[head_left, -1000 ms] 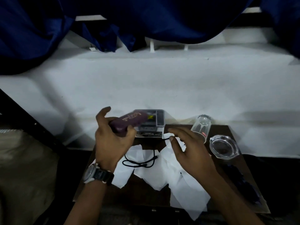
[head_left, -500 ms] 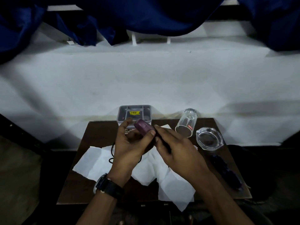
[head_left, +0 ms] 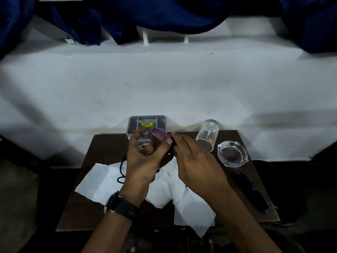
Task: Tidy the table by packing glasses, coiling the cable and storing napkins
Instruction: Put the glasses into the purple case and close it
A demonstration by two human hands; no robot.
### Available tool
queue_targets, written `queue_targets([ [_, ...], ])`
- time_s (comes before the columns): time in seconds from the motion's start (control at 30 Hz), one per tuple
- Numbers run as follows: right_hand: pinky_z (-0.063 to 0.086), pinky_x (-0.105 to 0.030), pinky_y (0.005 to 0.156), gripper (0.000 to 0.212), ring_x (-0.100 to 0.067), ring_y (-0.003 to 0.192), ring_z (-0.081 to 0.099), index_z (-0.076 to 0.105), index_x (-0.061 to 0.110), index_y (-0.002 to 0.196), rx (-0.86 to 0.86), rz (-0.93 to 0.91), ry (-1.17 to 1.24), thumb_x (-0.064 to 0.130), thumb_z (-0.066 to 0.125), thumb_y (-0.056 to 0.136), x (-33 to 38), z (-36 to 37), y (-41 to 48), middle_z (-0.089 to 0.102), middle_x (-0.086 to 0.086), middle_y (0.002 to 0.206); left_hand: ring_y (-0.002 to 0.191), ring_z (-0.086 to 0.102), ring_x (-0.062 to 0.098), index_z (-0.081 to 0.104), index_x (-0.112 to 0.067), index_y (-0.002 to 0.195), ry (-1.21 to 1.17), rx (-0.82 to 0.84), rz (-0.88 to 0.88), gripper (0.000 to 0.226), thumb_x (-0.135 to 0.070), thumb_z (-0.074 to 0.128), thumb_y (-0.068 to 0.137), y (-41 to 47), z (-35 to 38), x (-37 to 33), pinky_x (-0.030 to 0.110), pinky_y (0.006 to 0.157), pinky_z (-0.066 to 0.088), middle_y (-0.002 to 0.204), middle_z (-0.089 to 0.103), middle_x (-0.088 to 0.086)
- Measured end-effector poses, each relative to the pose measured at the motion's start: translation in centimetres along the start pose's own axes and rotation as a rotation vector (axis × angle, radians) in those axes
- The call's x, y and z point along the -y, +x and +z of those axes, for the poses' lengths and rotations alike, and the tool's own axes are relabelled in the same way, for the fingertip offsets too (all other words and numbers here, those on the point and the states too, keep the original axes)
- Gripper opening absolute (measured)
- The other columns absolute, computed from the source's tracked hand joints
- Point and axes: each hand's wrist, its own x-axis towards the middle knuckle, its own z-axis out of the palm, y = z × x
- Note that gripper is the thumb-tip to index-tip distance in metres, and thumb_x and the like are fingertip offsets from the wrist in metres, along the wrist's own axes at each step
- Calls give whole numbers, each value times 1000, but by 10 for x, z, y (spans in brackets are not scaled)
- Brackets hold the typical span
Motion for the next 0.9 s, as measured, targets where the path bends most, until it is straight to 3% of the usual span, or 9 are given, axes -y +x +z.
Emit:
queue_targets([
  [0.23, 60, -35, 72, 51, -30, 93, 72, 63, -2, 128, -106, 31, -10, -3, 71, 78, 5, 4, 0, 71, -14, 115, 96, 78, 29, 49, -27, 136, -13, -6, 11, 66, 2, 77, 84, 1, 0, 4, 36, 70, 63, 96, 80, 15],
  [0.3, 59, -36, 79, 44, -27, 102, 69, 59, 6, 135, -78, 54, 117, 6, 61, 91, 4, 3, 1, 68, -9, 123, 99, 77, 31, 49, -26, 136, -27, -7, 2, 64, 3, 75, 85, 3, -2, 4, 41, 75, 64, 97, 80, 15],
  [0.37, 51, -27, 94, 39, -12, 117, 61, 50, 21, 144, -20, 143, 380, 26, 47, 105, -1, 0, 0, 62, 4, 133, 106, 74, 35, 48, -23, 138, -61, 19, -1, 61, 4, 71, 89, 4, -6, 3, 51, 86, 62, 104, 79, 16],
  [0.47, 42, -11, 104, 56, 7, 127, 53, 44, 31, 150, 58, 288, 680, 46, 61, 98, -20, -3, -4, 58, 20, 138, 108, 72, 37, 45, -9, 143, -148, 79, 7, 55, 5, 63, 94, 5, -11, -1, 54, 90, 60, 116, 74, 20],
  [0.57, 53, -17, 96, 61, 1, 120, 63, 56, 30, 141, 59, 411, 917, 29, 81, 85, -38, -3, -7, 66, 16, 131, 100, 73, 30, 45, -1, 142, -229, 85, -14, 50, 12, 52, 95, 9, -14, -2, 45, 81, 62, 119, 71, 18],
  [0.67, 54, -18, 94, 59, -1, 114, 67, 61, 29, 133, 6, 437, 1003, 12, 84, 82, -50, -1, -7, 72, 17, 123, 103, 72, 33, 47, -2, 141, -185, 114, -55, 55, 20, 49, 90, 11, -18, -1, 48, 80, 62, 123, 69, 22],
  [0.73, 54, -26, 98, 54, -5, 115, 69, 62, 31, 128, -34, 445, 1032, 7, 82, 83, -54, -1, -6, 74, 15, 121, 110, 71, 38, 51, -6, 139, -99, 141, -82, 60, 22, 53, 86, 11, -19, -1, 50, 83, 62, 127, 67, 23],
  [0.83, 58, -37, 93, 34, -12, 107, 71, 65, 30, 120, -96, 508, 1082, 13, 74, 92, -53, 1, -2, 76, 12, 112, 121, 64, 43, 52, -9, 140, -29, 131, -114, 70, 32, 46, 83, 13, -21, -1, 54, 88, 61, 134, 63, 24],
  [0.9, 64, -37, 80, 17, -19, 98, 73, 69, 24, 112, -147, 588, 1127, 33, 64, 98, -49, -1, 1, 77, 1, 104, 123, 64, 41, 51, -14, 142, -27, 124, -127, 81, 37, 42, 79, 14, -21, -1, 57, 88, 60, 134, 64, 16],
])
